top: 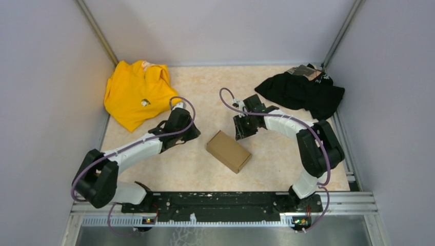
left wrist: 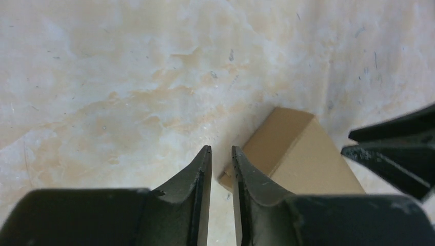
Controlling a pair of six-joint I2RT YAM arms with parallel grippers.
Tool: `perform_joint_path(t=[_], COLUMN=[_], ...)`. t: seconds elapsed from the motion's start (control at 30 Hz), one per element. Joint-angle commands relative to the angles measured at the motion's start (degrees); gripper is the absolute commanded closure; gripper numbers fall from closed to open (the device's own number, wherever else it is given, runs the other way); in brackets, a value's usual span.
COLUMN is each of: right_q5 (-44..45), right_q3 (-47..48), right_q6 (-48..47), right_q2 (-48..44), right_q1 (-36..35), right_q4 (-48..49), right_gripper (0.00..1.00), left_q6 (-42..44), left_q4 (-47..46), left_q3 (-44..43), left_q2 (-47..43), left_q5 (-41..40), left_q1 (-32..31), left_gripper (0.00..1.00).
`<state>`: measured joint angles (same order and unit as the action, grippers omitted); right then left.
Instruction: Fold the paper box
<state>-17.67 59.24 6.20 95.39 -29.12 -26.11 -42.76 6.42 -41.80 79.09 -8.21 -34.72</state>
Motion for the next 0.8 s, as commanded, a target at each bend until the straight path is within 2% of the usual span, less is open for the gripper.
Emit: perform_joint_path(t=[0.0, 0.03, 0.1, 0.37, 0.77], right_q5=[-0.3, -0.7, -2.0, -6.7, -9.3], right_q3=[2.7, 2.8, 3.0, 5.6, 3.2], right_q6=[3.8, 4.2, 5.0, 7.5, 8.5], right_q2=[1.0, 1.4, 1.8, 6.0, 6.0], right_q1=[-0.1, -0.1, 0.0, 0.1, 0.0], right_q4=[5.0, 5.6, 7.2, 11.0, 12.4], right_gripper=[0.67, 0.68, 0.68, 0.68, 0.69], left_q6=[-0.8, -1.7, -3.4, -7.8, -8.6], left_q4=[0.7, -0.3, -2.3, -9.6, -19.8], left_q3=[2.7, 4.5, 7.0, 14.9, 15.6], left_q2=[-3.3, -4.0, -5.4, -8.7, -0.4], left_q5=[7.3, 9.7, 12.8, 16.6, 18.3], left_q1=[-0.2, -0.2, -0.5, -1.6, -1.7], left_gripper=[0.84, 0.92, 1.0, 1.0, 1.0])
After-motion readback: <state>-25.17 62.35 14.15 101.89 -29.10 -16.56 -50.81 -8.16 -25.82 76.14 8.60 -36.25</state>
